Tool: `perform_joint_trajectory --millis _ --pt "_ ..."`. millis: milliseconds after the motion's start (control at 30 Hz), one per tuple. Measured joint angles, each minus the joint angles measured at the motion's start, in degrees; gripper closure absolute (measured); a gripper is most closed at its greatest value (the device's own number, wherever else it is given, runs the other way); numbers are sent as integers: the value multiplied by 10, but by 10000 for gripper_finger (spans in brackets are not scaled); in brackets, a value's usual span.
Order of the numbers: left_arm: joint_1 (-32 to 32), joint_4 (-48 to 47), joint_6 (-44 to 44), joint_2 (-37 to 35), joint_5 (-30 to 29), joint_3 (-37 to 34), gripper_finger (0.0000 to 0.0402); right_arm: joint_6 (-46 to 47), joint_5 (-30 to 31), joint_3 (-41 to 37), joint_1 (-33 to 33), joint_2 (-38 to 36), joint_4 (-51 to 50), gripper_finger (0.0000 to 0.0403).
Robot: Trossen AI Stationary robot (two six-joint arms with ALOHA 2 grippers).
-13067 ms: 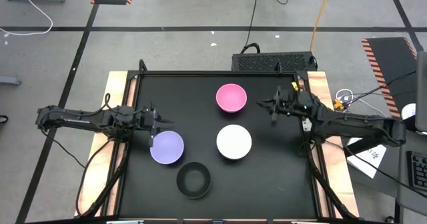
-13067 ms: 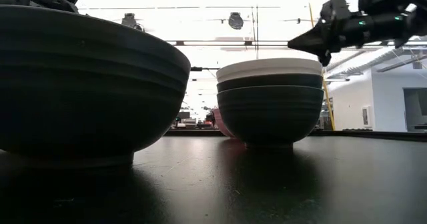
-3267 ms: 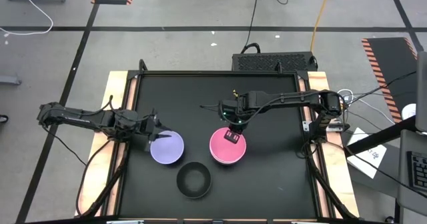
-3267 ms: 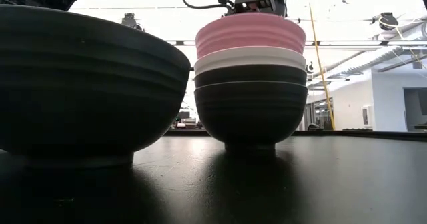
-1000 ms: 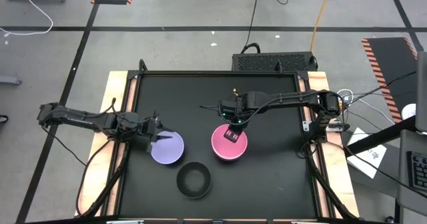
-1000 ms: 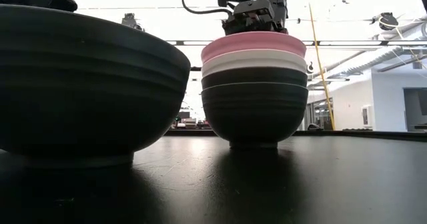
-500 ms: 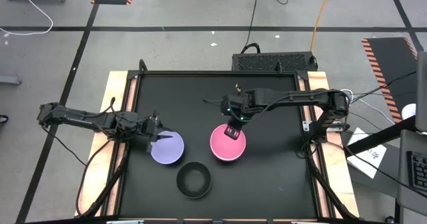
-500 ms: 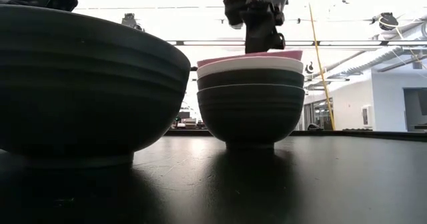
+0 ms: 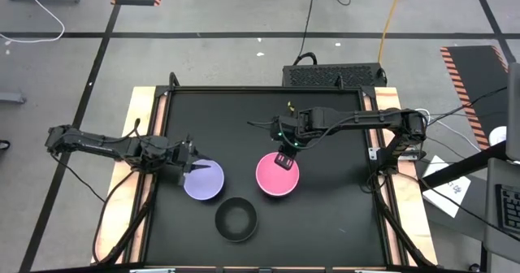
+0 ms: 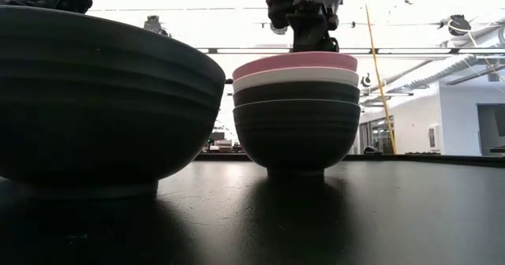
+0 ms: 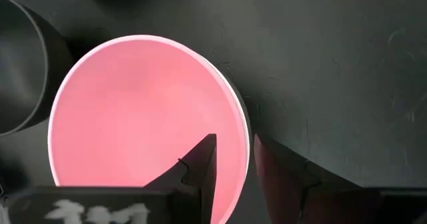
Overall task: Nest bowls inside each other
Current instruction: Stack the pink bowl on the top of the white bowl on the table
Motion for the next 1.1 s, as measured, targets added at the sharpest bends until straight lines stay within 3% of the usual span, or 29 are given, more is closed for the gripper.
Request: perform_joint_trajectory --millis 300,1100 --pt "0 -1 -7 0 0 0 295 14 -1 -66 0 1 25 307" --pt "0 2 -10 0 0 0 295 4 -2 -66 -1 0 37 307"
